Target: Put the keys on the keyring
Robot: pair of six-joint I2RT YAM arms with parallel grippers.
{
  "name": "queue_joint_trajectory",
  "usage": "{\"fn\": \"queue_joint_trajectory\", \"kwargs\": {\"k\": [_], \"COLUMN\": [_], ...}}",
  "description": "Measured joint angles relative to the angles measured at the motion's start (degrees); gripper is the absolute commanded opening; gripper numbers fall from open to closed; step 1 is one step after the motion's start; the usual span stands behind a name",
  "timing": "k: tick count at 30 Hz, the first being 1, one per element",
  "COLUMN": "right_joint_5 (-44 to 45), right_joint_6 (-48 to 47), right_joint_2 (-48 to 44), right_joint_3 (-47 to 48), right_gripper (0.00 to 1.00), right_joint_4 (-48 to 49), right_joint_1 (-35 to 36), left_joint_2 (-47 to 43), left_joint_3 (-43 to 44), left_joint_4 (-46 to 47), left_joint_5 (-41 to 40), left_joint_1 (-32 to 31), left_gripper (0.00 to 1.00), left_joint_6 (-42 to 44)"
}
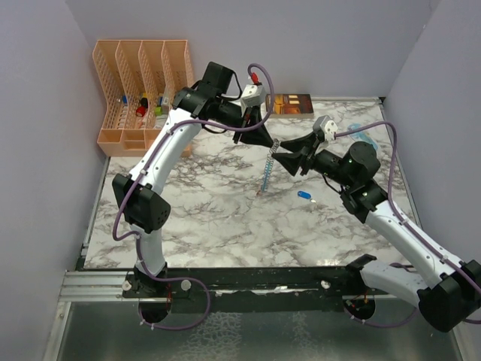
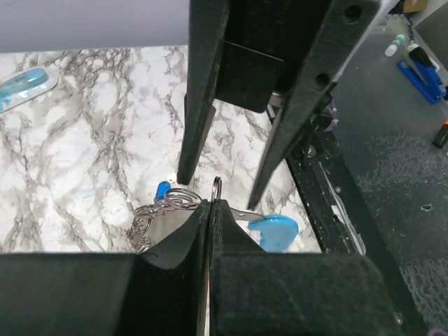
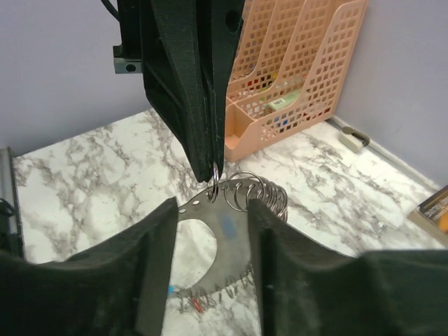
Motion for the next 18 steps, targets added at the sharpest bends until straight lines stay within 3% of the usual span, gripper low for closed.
{"fn": "queue_joint_trajectory", "kwargs": {"k": [4, 11, 18], "right_joint_5": [0.0, -0.87, -4.04], "right_joint_6": [-1.42, -3.82, -6.21], "right_joint_2": [-0.7, -0.33, 3.26], "right_joint_3": [1.33, 5.75, 9.68], "right_gripper": [0.46, 0.33, 0.33], "right_joint_4": [-4.24, -9.38, -14.53], "right_joint_1": [0.0, 0.0, 0.0], "left_joint_2": [0.0, 0.0, 0.0], "left_joint_3": [1.31, 2.64, 3.58], "left_joint_4": [-3.15, -9.16, -15.85], "left_joint_5": [-2.16, -7.15, -11.56], "left_joint_1": [0.0, -1.64, -3.8], "left_gripper": [0.0, 0.0, 0.0], "left_joint_6": [2.99, 9.53, 17.25]}}
